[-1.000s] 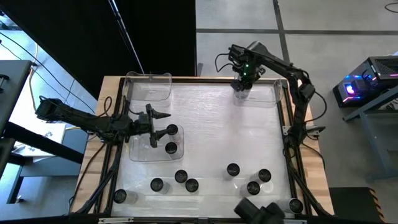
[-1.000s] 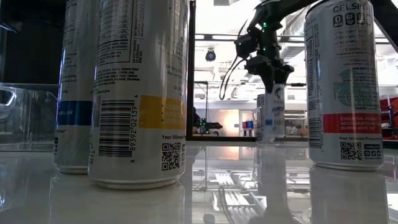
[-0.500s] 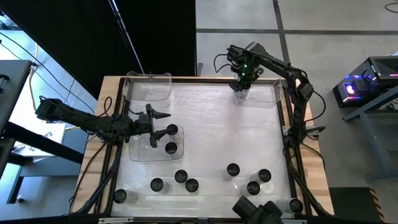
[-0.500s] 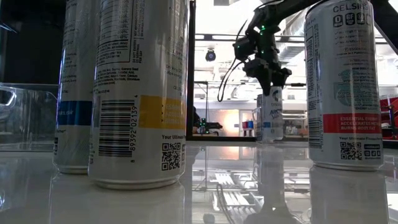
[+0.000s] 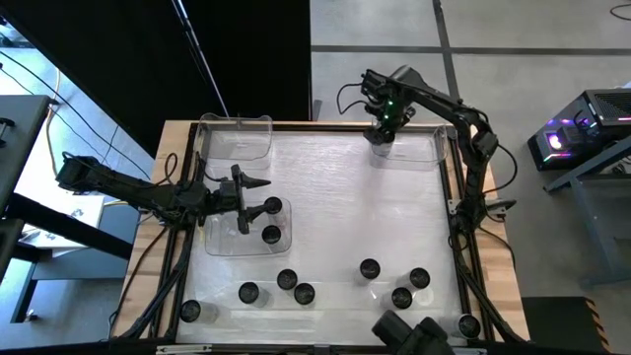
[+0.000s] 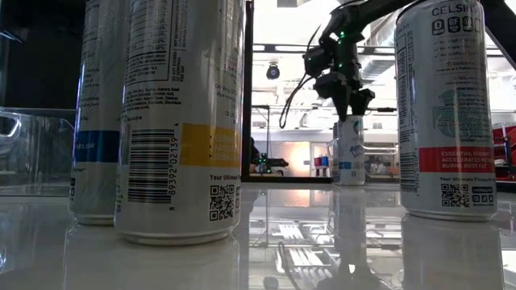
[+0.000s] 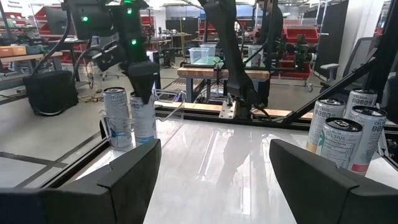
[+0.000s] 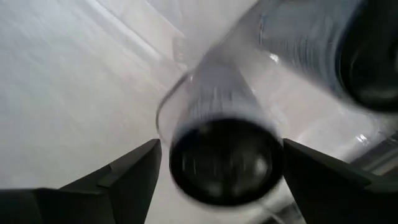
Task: Sort soda cans
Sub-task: Put the white-blue can into the top right transparent bin, then put the white-yellow can into the top left transparent bin
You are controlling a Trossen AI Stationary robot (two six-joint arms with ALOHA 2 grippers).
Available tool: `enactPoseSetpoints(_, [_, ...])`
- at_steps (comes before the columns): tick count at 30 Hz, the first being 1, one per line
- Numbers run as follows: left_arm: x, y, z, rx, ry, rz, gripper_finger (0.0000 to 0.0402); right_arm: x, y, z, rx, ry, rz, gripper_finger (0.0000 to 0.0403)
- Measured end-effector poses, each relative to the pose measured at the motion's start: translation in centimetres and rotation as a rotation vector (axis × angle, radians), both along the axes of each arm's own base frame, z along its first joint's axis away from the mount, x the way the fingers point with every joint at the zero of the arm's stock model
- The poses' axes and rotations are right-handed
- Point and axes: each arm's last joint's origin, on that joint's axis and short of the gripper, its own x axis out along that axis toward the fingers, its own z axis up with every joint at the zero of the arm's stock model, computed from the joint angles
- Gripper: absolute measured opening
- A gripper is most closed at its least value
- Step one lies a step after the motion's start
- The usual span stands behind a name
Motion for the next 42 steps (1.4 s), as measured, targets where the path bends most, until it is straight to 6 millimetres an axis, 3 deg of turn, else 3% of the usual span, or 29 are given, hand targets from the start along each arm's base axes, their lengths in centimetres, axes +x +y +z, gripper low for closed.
enactPoseSetpoints(5, [0.0, 0.0, 0.0, 0.0, 0.0, 0.0, 0.0294, -2.0, 1.4, 3.0, -0.073, 0.012, 0.006, 0.0317])
enactPoseSetpoints(11, [0.0, 0.0, 0.0, -0.004, -0.001, 0.0, 0.0294, -5.5, 5.1, 8.9, -0.282, -0.071, -0.041, 0.0317])
enactPoseSetpoints(17, [0.0, 0.0, -0.1, -0.017, 0.003, 0.0, 0.0294, -7.1, 12.8, 13.6, -0.379, -0.274, -0.006, 0.0317])
enactPoseSetpoints(23, [0.0, 0.0, -0.1, -0.018, 0.003, 0.0, 0.0294, -7.9, 21.7, 15.8, -0.442, -0.451, 0.054, 0.0317])
enactPoseSetpoints(28, [0.0, 0.0, -0.1, -0.021, 0.002, 0.0, 0.0294, -7.5, 28.1, 15.7, -0.467, -0.551, 0.111, 0.0317])
enactPoseSetpoints(32, [0.0, 0.0, -0.1, -0.033, 0.0, -0.003, 0.0294, -5.7, 33.4, 14.0, -0.436, -0.542, 0.231, 0.0317])
enactPoseSetpoints(37, [0.0, -0.1, -0.1, -0.034, -0.001, -0.003, 0.0294, -1.7, 40.3, 10.3, -0.525, -0.54, 0.483, 0.0317])
enactPoseSetpoints(42, [0.0, -0.2, 0.3, -0.017, -0.037, -0.011, 0.0294, 2.9, 44.8, 6.7, -0.465, -0.602, 0.674, 0.0314])
